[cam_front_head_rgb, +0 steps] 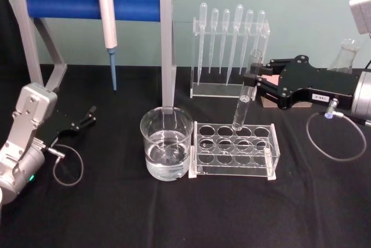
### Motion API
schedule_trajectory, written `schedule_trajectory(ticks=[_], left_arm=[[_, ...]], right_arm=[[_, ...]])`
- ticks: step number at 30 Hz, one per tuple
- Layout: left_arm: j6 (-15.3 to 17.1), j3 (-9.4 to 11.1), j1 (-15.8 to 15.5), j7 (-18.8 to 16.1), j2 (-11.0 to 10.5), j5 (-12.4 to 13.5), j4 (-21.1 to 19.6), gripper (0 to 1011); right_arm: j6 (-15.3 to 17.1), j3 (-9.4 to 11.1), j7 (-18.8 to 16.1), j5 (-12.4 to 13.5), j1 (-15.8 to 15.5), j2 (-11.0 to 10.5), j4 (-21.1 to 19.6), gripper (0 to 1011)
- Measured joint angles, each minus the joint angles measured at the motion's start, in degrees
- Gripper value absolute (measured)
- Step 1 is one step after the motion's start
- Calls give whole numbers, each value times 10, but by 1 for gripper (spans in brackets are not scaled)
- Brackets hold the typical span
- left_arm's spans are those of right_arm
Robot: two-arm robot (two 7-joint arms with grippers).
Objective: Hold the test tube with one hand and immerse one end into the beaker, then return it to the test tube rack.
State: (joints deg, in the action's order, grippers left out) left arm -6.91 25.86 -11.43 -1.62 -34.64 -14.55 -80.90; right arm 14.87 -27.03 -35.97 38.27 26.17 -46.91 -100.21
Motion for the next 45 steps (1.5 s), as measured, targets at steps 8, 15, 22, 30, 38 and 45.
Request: schedule_trajectory(ticks=[8,15,22,30,38,45], left_arm=[[0,0,0,0,0,0,0,1000],[0,0,0,0,0,0,0,1000],[0,0,0,0,0,0,0,1000],[0,0,0,0,0,0,0,1000],[0,0,0,0,0,0,0,1000],[0,0,0,0,0,0,0,1000]], right_arm=[[-1,1,-1,-1,0,0,0,242],[-2,2,-1,-1,0,0,0,242],[-3,2,-1,-1,0,1,-1,242],[-3,3,-1,-1,0,1,-1,242],[-4,3,-2,-2,0,1,-1,242],[-4,3,-2,-2,0,0,-1,242]])
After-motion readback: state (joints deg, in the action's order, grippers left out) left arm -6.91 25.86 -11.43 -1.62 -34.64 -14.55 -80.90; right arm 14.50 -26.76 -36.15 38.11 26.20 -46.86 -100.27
